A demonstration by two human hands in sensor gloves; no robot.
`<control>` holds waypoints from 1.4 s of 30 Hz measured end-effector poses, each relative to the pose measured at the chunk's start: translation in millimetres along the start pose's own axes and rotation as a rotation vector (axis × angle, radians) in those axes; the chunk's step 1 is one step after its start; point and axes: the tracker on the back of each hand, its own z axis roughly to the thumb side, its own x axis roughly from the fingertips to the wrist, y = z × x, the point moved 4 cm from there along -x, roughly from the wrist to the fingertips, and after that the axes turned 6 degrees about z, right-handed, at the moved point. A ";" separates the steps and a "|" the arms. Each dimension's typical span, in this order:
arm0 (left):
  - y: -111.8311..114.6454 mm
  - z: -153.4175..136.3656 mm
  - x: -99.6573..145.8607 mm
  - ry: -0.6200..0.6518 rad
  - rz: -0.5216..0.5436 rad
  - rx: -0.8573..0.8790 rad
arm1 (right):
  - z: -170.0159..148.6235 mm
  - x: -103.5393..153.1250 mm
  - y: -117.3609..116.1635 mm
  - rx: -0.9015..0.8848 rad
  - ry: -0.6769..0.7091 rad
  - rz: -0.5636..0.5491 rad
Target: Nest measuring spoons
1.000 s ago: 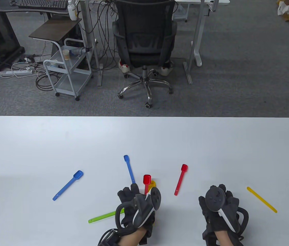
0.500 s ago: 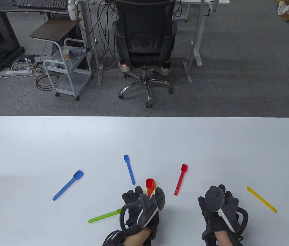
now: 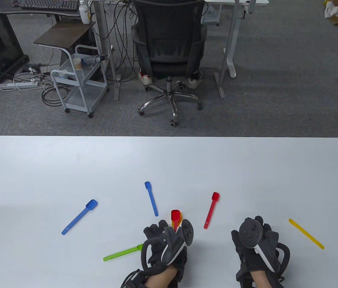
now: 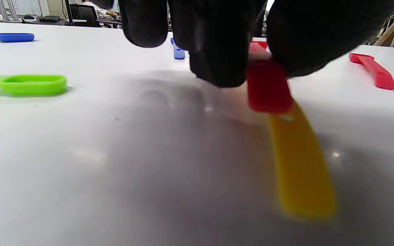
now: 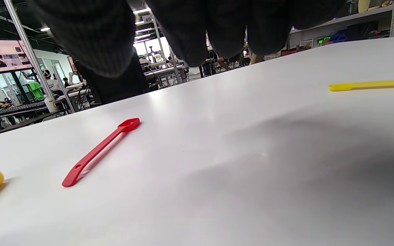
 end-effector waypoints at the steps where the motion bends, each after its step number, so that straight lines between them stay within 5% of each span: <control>1: 0.4 0.2 0.1 0.000 -0.005 -0.002 | -0.1 0.1 -0.1 -0.001 0.000 0.000; 25: 0.2 -2.0 1.0 -0.009 -0.025 -0.052 | -0.3 0.8 0.0 -0.003 -0.004 0.001; 42: -46.7 -24.9 3.6 0.022 0.066 -0.002 | -0.7 0.3 0.8 -0.011 0.003 -0.001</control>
